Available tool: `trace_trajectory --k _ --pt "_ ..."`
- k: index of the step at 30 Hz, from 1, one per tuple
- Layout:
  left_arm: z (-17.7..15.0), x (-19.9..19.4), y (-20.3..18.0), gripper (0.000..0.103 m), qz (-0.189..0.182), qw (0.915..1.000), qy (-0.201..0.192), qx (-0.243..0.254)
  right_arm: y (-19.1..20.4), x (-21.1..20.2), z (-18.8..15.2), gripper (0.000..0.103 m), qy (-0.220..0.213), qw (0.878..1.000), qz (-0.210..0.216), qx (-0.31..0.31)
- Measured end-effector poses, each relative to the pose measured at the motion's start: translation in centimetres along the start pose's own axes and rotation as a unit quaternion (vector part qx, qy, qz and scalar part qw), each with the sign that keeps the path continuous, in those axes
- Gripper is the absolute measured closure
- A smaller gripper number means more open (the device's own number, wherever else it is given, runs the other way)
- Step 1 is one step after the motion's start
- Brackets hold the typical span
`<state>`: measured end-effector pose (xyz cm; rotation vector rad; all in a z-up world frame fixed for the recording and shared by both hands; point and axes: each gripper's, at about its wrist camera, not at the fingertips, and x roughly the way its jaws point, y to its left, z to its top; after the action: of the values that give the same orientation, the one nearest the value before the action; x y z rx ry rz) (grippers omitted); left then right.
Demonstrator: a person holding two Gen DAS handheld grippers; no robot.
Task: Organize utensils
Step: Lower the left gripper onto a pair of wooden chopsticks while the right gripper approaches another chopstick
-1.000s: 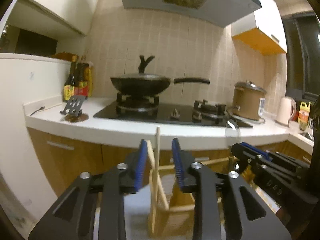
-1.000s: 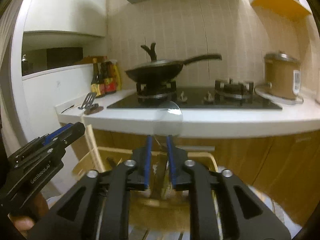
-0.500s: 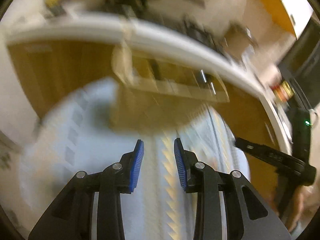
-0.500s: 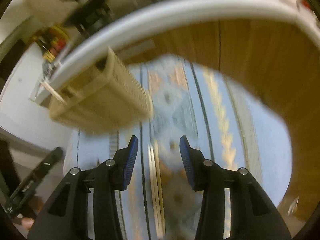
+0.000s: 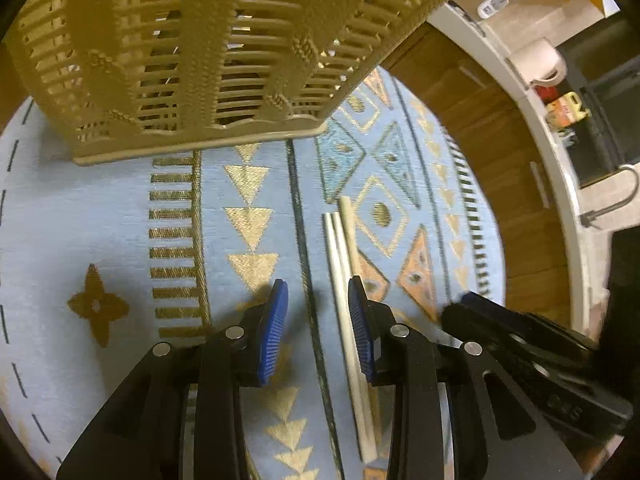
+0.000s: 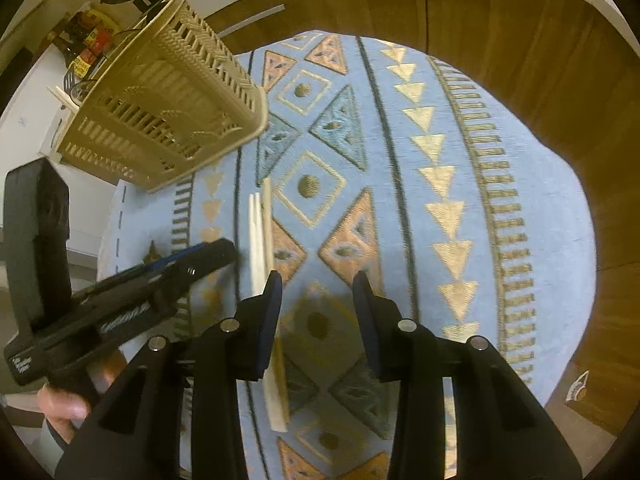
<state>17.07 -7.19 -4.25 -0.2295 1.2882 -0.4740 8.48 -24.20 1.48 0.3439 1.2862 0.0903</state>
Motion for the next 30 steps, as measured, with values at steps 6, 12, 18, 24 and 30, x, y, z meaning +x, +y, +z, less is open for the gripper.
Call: trace_trajectory --k 6,12,18,24,30 --pt "0.1 1.3 -2.5 0.074 0.062 0.9975 -0.023 0.024 -1.3 0.2 0.1 0.070 -0.005 1.000 -0.001 0.009" --pt "-0.7 1.6 -4.2 0.079 0.128 0.9884 -0.035 0.073 -2.3 0.2 0.0 0.069 -0.009 1.000 -0.005 0.019" --pt "-0.6 0.8 -2.8 0.103 0.109 0.9914 -0.017 0.071 -2.8 0.3 -0.2 0.069 -0.006 1.000 0.001 0.023" --pt "-0.3 0.1 -0.6 0.087 0.014 0.9999 0.003 -0.003 -2.8 0.3 -0.3 0.069 -0.008 0.999 0.012 0.030" --pt "-0.5 0.3 -1.2 0.082 0.038 0.9991 -0.011 -0.013 -3.9 -0.1 -1.2 0.069 -0.010 0.999 0.009 0.035"
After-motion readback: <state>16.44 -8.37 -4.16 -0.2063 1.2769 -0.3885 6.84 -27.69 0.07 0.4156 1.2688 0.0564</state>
